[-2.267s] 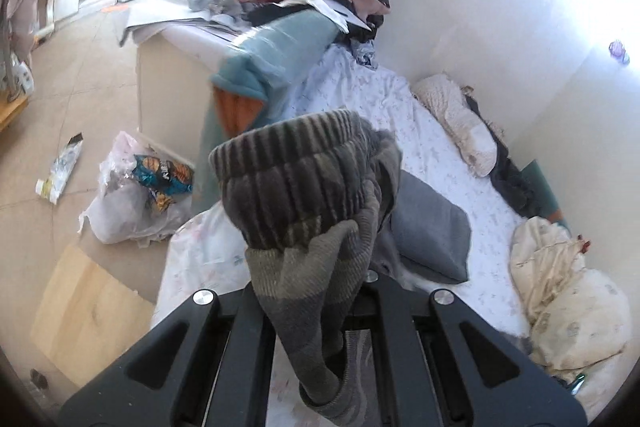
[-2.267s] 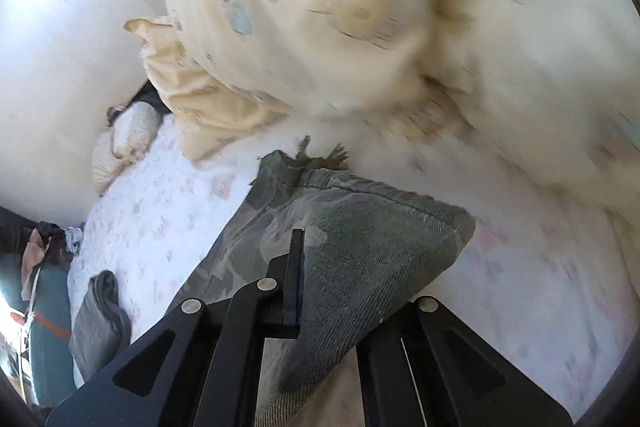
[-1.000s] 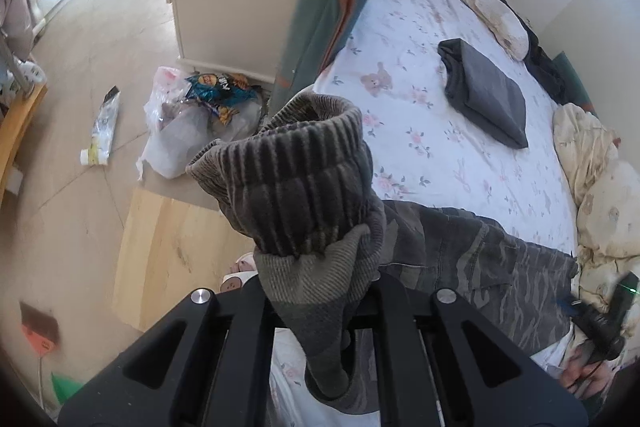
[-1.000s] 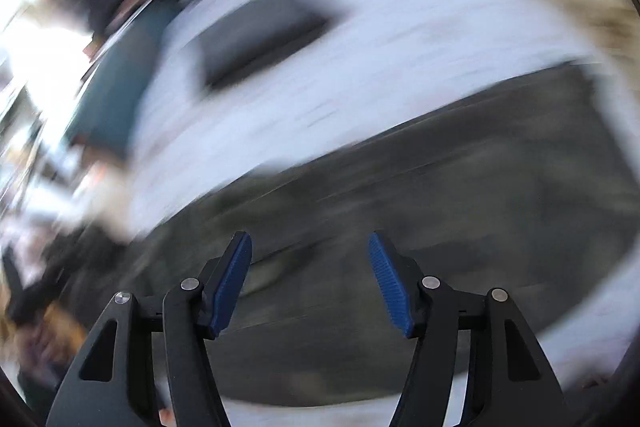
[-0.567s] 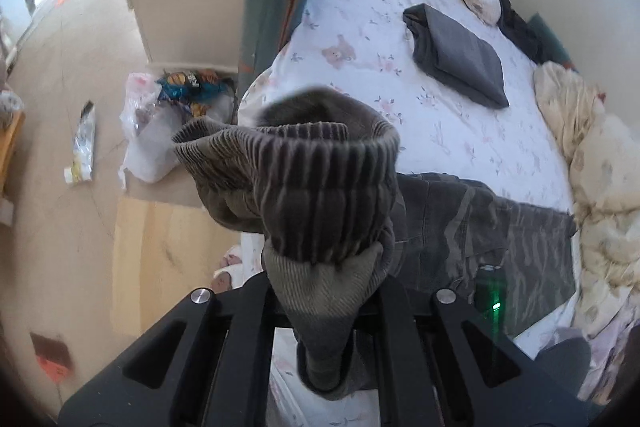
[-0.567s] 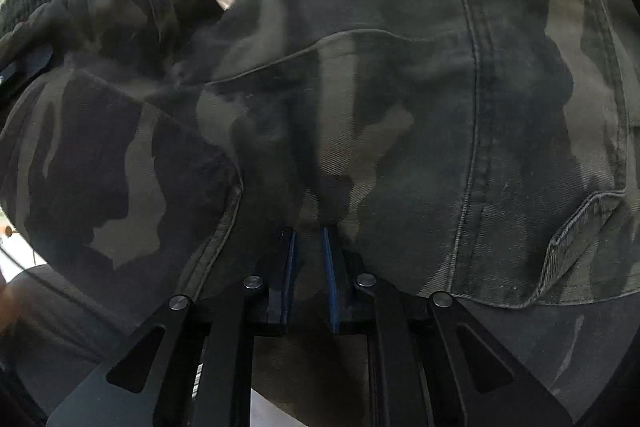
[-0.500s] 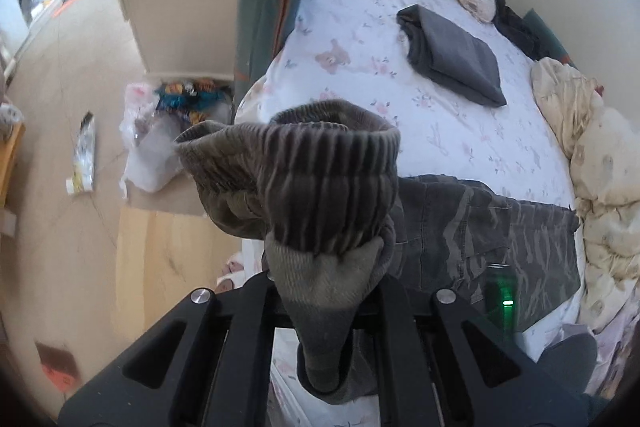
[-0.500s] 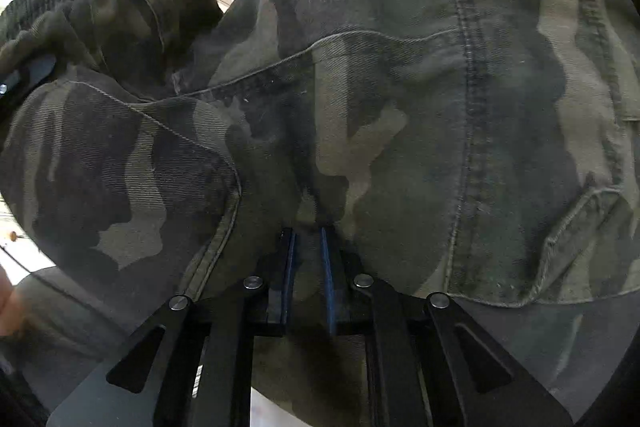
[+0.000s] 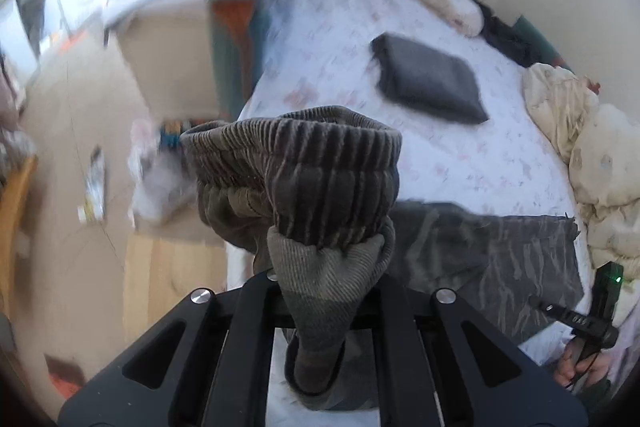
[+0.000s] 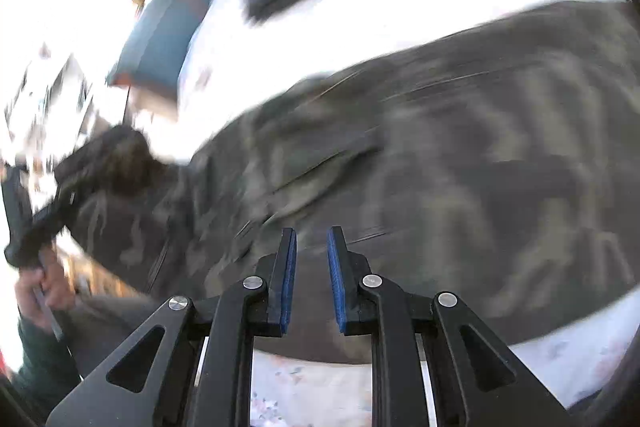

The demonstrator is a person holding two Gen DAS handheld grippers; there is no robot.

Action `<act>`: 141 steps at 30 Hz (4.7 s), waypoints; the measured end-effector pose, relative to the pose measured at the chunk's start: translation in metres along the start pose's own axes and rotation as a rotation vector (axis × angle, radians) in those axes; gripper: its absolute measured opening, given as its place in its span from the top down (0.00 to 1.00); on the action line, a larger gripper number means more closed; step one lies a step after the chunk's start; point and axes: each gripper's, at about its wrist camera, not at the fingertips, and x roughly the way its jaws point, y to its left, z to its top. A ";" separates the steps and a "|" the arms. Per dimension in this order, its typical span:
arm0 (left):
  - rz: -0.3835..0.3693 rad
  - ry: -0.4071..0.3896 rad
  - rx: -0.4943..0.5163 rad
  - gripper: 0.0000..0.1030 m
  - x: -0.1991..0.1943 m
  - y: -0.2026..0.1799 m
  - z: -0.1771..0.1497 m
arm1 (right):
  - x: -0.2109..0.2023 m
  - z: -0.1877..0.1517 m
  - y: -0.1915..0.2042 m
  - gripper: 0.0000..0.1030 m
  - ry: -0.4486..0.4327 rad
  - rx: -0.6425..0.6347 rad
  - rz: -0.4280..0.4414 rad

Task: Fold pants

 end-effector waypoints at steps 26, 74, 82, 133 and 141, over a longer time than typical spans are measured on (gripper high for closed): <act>-0.176 0.311 0.333 0.15 0.056 -0.165 -0.138 | -0.023 0.012 -0.057 0.31 -0.064 0.227 0.092; 0.125 0.407 0.157 0.03 0.173 -0.071 -0.151 | 0.092 -0.012 0.039 0.70 0.140 -0.242 -0.183; 0.047 0.229 0.116 0.04 0.123 -0.083 -0.136 | 0.052 -0.012 0.022 0.56 0.033 -0.133 -0.079; -0.015 0.098 -0.123 0.04 0.104 -0.068 -0.086 | -0.166 0.013 0.032 0.94 -0.596 -0.282 -0.019; 0.011 0.085 -0.172 0.04 0.095 -0.040 -0.088 | 0.018 -0.089 0.106 0.92 0.009 -0.657 -0.008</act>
